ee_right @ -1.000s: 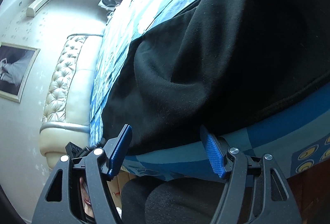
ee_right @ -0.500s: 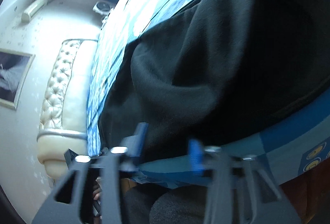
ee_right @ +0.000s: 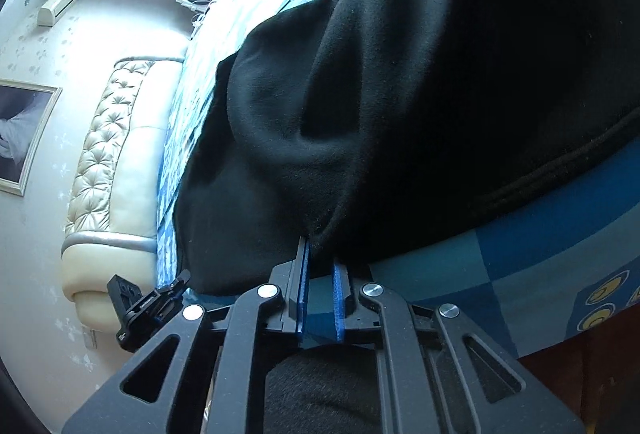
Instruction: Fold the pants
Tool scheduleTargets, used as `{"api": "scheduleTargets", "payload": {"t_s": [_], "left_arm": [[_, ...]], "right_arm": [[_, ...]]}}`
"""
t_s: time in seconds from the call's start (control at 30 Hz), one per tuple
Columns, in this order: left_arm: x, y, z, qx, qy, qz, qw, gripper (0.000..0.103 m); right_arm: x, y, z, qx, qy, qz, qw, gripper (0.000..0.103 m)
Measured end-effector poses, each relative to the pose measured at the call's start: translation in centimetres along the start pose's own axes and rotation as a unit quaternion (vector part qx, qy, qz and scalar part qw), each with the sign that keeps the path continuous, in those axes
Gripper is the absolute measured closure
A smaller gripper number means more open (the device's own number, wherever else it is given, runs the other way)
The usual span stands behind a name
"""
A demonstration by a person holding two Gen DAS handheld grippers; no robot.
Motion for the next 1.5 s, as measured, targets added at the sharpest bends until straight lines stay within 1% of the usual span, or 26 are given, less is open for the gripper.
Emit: {"api": "scheduleTargets", "payload": {"t_s": [0.03, 0.07, 0.1, 0.13, 0.2, 0.23, 0.27, 0.3, 0.33, 0.37, 0.43, 0.47, 0.53, 0.6, 0.67, 0.77, 0.8, 0.87, 0.9, 0.93, 0.97, 1.13, 1.3, 1.4, 1.43, 1.5], "left_arm": [[-0.3, -0.3, -0.1, 0.016, 0.000, 0.009, 0.9998, 0.092], [-0.6, -0.7, -0.2, 0.030, 0.000, 0.019, 0.9994, 0.090], [-1.0, -1.1, -0.4, 0.047, 0.000, 0.032, 0.9984, 0.086], [-1.5, -1.6, -0.7, 0.069, 0.000, 0.046, 0.9966, 0.083], [-2.5, -2.9, -1.3, 0.108, -0.003, 0.062, 0.9922, 0.076], [-2.8, -3.4, -1.5, 0.120, -0.002, 0.067, 0.9904, 0.073], [-3.0, -4.0, -1.7, 0.134, -0.003, 0.075, 0.9881, 0.064], [-3.2, -4.6, -1.7, 0.146, -0.007, 0.083, 0.9859, 0.055], [-3.3, -5.4, -1.7, 0.158, -0.011, 0.088, 0.9834, 0.053], [-3.1, -6.0, -1.7, 0.165, -0.012, 0.089, 0.9822, 0.049], [-2.3, -7.2, -1.3, 0.170, -0.011, 0.084, 0.9817, 0.046], [-1.7, -7.7, -1.2, 0.168, -0.010, 0.080, 0.9824, 0.042], [-0.4, -8.3, -0.9, 0.160, -0.007, 0.077, 0.9841, 0.039], [0.9, -8.5, -0.9, 0.145, 0.002, 0.080, 0.9862, 0.039], [1.9, -8.6, -1.2, 0.130, 0.006, 0.075, 0.9887, 0.039], [3.1, -8.2, -1.7, 0.109, 0.017, 0.073, 0.9911, 0.039], [3.4, -8.0, -1.9, 0.106, 0.019, 0.075, 0.9914, 0.038], [3.7, -7.8, -2.1, 0.103, 0.020, 0.079, 0.9914, 0.038], [3.8, -7.8, -2.1, 0.102, 0.019, 0.079, 0.9915, 0.037], [3.8, -7.8, -2.1, 0.100, 0.019, 0.077, 0.9918, 0.036], [3.9, -7.8, -2.1, 0.098, 0.019, 0.076, 0.9921, 0.035], [4.3, -7.9, -2.0, 0.094, 0.019, 0.085, 0.9918, 0.031], [4.5, -8.0, -2.1, 0.108, 0.018, 0.098, 0.9892, 0.030], [4.5, -8.1, -2.1, 0.111, 0.017, 0.101, 0.9885, 0.030], [4.5, -8.1, -2.1, 0.109, 0.017, 0.101, 0.9887, 0.030], [4.5, -8.0, -2.1, 0.107, 0.017, 0.102, 0.9889, 0.030]], "right_arm": [[-0.3, -0.1, 0.0, 0.001, 0.004, -0.001, 1.000, 0.085], [-1.0, -0.3, 0.0, 0.003, 0.010, -0.002, 1.000, 0.078], [-1.7, -0.5, 0.1, 0.004, 0.009, -0.004, 1.000, 0.074], [-3.1, -0.9, 0.6, 0.003, 0.000, -0.008, 1.000, 0.065], [-5.5, -1.6, 2.1, 0.002, -0.024, -0.016, 1.000, 0.061], [-7.5, -2.4, 3.8, 0.004, -0.046, -0.027, 0.999, 0.055], [-8.8, -3.0, 5.2, 0.008, -0.065, -0.035, 0.997, 0.046], [-10.7, -3.9, 7.5, 0.017, -0.094, -0.048, 0.994, 0.044], [-11.9, -4.7, 9.2, 0.023, -0.112, -0.058, 0.992, 0.042], [-13.5, -5.8, 12.2, 0.031, -0.136, -0.080, 0.987, 0.040], [-15.3, -7.6, 16.9, 0.042, -0.168, -0.122, 0.977, 0.038], [-16.1, -8.6, 19.9, 0.052, -0.185, -0.144, 0.971, 0.036], [-16.7, -10.2, 24.2, 0.076, -0.197, -0.175, 0.962, 0.034], [-16.0, -11.6, 28.7, 0.099, -0.196, -0.203, 0.954, 0.032], [-15.0, -12.9, 31.6, 0.119, -0.191, -0.231, 0.947, 0.032], [-13.6, -15.5, 34.2, 0.158, -0.176, -0.248, 0.939, 0.032], [-13.4, -16.1, 34.3, 0.163, -0.174, -0.256, 0.937, 0.033], [-13.2, -16.7, 34.4, 0.158, -0.171, -0.269, 0.935, 0.066], [-13.3, -16.9, 34.2, 0.151, -0.169, -0.261, 0.938, 0.072], [-13.5, -16.7, 34.0, 0.147, -0.171, -0.247, 0.942, 0.088], [-14.2, -16.4, 33.6, 0.140, -0.179, -0.228, 0.947, 0.093], [-20.2, -16.1, 30.1, 0.117, -0.240, -0.145, 0.953, 0.093], [-26.0, -19.5, 23.9, 0.129, -0.286, -0.092, 0.945, 0.093], [-27.5, -23.4, 20.0, 0.156, -0.295, -0.093, 0.938, 0.095], [-27.6, -24.4, 19.1, 0.164, -0.295, -0.094, 0.937, 0.098], [-27.0, -27.0, 17.0, 0.181, -0.278, -0.098, 0.938, 0.098]]}}
Point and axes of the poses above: each gripper's, at about its wrist camera, not at the fingertips, and x roughly the way its jaws point, y to its left, z to its top, the point moved 9 cm from there along x, roughly the way its jaws point, and after that the axes turned 9 degrees about -z, right-handed, at the moved point
